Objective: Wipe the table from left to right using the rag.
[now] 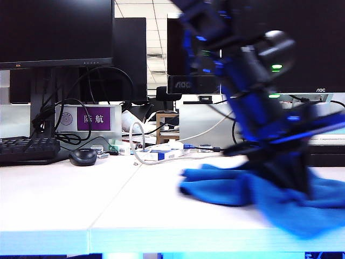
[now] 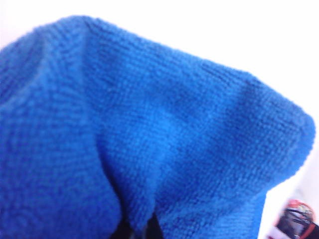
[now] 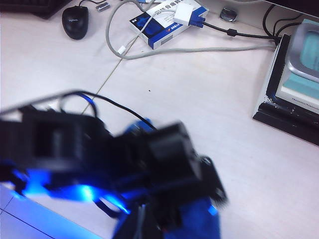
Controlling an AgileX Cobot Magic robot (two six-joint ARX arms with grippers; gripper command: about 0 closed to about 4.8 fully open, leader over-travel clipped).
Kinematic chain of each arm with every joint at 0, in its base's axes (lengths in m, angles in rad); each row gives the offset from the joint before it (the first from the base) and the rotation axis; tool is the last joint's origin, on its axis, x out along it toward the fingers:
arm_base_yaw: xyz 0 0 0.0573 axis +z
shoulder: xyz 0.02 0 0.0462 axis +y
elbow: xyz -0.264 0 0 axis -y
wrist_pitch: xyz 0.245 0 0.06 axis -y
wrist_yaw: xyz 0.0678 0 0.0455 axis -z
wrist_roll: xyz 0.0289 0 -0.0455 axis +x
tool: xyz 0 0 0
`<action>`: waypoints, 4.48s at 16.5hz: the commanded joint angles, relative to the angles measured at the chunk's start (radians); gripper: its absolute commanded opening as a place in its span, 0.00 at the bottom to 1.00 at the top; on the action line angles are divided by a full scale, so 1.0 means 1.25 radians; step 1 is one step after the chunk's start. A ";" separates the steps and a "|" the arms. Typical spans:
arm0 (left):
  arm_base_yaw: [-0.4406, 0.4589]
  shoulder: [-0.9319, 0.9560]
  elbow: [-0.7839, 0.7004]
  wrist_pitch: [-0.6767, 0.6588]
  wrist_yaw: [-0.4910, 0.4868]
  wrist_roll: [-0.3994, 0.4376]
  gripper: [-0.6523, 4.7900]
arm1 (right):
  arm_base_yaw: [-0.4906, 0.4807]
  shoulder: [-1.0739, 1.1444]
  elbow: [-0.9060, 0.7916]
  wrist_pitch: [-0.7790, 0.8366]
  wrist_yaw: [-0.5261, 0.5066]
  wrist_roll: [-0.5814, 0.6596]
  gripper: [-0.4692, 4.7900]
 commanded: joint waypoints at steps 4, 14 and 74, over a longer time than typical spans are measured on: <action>-0.035 0.117 0.169 -0.075 0.018 -0.025 0.11 | 0.001 -0.002 0.004 0.015 -0.004 0.003 0.09; -0.065 0.168 0.220 0.019 0.052 -0.120 0.11 | 0.002 -0.003 0.004 0.014 -0.009 0.003 0.09; -0.035 -0.037 0.223 0.160 0.182 -0.248 0.75 | -0.002 -0.123 0.004 -0.031 0.142 0.042 0.09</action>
